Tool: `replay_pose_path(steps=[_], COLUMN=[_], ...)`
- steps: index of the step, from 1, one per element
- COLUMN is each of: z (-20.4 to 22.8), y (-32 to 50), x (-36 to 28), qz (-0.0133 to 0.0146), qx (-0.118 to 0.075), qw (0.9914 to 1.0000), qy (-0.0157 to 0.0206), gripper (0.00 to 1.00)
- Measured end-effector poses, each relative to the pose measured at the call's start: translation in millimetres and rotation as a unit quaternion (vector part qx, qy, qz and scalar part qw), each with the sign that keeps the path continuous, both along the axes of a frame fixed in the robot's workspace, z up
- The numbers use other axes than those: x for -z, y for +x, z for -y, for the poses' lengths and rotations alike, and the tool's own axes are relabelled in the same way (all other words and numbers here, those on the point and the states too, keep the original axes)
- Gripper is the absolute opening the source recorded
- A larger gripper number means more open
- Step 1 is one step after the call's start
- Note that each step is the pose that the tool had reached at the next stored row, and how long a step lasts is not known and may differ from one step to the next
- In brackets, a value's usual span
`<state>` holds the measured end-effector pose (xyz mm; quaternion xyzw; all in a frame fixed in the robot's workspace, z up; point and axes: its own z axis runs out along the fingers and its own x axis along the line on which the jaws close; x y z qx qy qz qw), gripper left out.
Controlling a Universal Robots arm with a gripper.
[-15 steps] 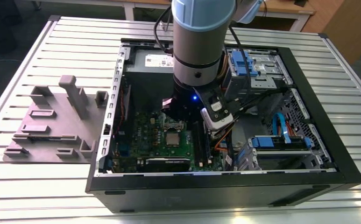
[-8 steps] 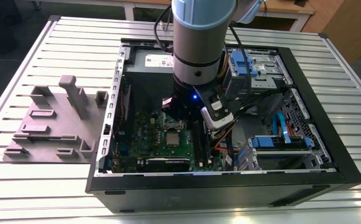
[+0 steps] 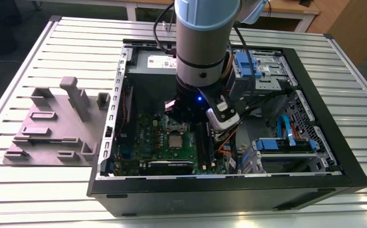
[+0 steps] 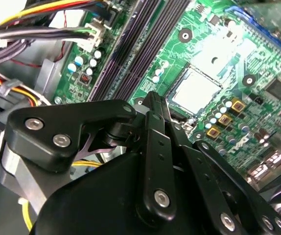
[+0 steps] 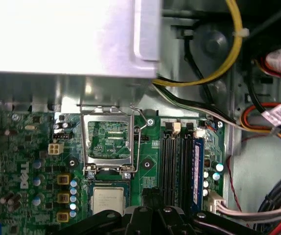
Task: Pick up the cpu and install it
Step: 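Close the cpu cover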
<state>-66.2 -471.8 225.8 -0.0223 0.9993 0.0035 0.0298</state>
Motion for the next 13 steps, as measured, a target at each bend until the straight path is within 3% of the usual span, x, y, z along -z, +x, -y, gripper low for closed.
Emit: replay_pose_path(steps=[3, 7, 13], z=[0.0, 0.0, -0.7], y=[0.0, 0.1, 3.0], x=[0.2, 0.3, 0.3], qz=[0.0000, 0.0000, 0.0000], qx=[-0.027, -0.049, -0.053], qw=[0.99964, 0.99882, 0.99859], qy=[0.0000, 0.0000, 0.0000], gripper=[0.10, 0.10, 0.10])
